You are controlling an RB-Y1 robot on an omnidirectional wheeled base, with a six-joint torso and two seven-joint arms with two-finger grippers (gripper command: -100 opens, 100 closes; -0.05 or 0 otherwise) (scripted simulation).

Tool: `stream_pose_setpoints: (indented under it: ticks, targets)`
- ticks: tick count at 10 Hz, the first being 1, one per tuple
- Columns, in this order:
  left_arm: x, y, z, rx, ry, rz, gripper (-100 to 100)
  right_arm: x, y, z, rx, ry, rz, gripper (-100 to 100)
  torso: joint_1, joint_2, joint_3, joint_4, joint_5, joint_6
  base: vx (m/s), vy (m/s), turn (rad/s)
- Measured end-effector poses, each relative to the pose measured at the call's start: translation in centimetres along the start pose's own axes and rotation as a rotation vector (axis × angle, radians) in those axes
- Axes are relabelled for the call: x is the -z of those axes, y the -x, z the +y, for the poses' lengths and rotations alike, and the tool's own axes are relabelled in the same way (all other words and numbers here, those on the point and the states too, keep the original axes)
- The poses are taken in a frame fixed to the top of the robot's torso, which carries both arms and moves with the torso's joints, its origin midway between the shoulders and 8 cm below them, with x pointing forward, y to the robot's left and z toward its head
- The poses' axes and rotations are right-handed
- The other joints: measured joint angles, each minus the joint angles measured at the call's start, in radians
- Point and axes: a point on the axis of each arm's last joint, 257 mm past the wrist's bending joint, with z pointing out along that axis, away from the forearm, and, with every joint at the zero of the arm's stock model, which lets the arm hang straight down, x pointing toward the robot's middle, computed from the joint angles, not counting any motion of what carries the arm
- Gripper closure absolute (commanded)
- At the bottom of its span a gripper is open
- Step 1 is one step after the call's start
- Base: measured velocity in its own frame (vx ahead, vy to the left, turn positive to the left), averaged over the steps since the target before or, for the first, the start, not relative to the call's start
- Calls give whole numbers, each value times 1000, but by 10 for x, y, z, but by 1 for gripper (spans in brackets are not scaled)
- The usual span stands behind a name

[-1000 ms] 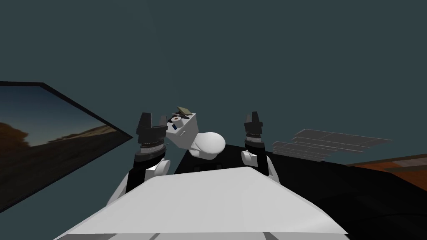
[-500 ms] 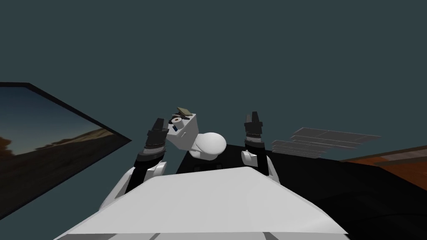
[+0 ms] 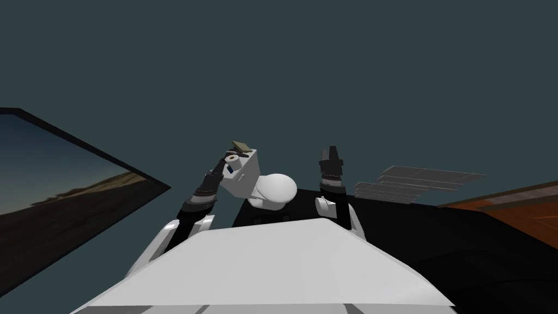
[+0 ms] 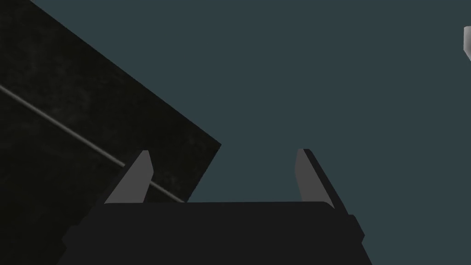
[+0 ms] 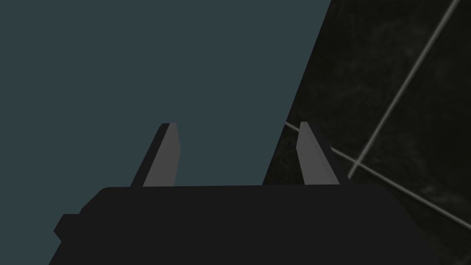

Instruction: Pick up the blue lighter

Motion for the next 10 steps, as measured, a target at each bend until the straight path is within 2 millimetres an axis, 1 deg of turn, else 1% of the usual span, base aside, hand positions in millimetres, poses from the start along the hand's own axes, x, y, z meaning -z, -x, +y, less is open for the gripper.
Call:
stream_pose_setpoints:
  ticks: [2, 5, 6, 9, 10]
  targets:
    - [6, -9, 14, -68, 20, 40, -100, 0, 0, 0, 0, 0, 0, 0, -1, 0, 0, 0, 0, 0, 17, 42, -33]
    - [19, -23, 41, -177, 64, 111, -100, 0, 0, 0, 0, 0, 0, 0, -2, 0, 0, 0, 0, 0, 27, 35, -7]
    - [25, -30, 50, -215, 80, 141, -100, 0, 0, 0, 0, 0, 0, 0, -2, -1, 0, 0, 0, 0, 31, 13, 4]
    - [38, -41, 80, -305, 121, 217, -100, 0, 0, 0, 0, 0, 0, 0, -4, -1, 0, 0, -1, 0, 31, -3, 10]
    - [44, -45, 87, -332, 132, 242, -100, 0, 0, 0, 0, 0, 0, 0, -5, -1, 0, 0, -1, 0, 37, -12, 18]
